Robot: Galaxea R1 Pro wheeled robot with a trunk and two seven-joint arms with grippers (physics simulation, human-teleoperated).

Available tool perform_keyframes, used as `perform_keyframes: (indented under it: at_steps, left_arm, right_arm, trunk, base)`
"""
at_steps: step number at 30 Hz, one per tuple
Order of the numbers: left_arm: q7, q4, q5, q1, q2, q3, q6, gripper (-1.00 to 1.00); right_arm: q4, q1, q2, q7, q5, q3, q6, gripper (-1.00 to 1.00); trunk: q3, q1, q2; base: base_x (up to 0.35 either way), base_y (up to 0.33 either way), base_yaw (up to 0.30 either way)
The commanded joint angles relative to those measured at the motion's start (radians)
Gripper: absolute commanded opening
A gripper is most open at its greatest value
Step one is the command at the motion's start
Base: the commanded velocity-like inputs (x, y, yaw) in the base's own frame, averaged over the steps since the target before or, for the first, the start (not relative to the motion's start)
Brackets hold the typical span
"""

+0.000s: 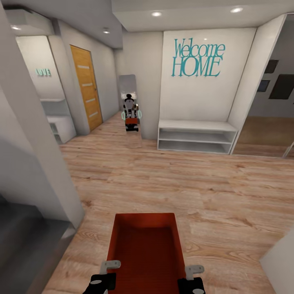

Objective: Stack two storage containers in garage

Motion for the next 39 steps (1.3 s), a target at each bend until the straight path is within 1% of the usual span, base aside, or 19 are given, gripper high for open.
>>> perform_keyframes:
  at_steps: [1, 39]
  left_arm:
    - [0.004, 0.0, 0.009, 0.001, -0.001, -0.063, 0.005, -1.0]
    - [0.004, 0.0, 0.009, 0.001, -0.001, -0.063, 0.005, -1.0]
  right_arm:
    - [0.002, -0.002, 0.0, -0.006, -0.007, 0.004, -0.004, -1.0]
    - [0.002, -0.002, 0.0, -0.006, -0.006, 0.004, -0.004, -1.0]
  trunk:
    - [-0.001, 0.001, -0.001]
    - [-0.001, 0.001, -0.001]
  base:
    - [0.322, 0.0, 0.0]
    - [0.322, 0.0, 0.0]
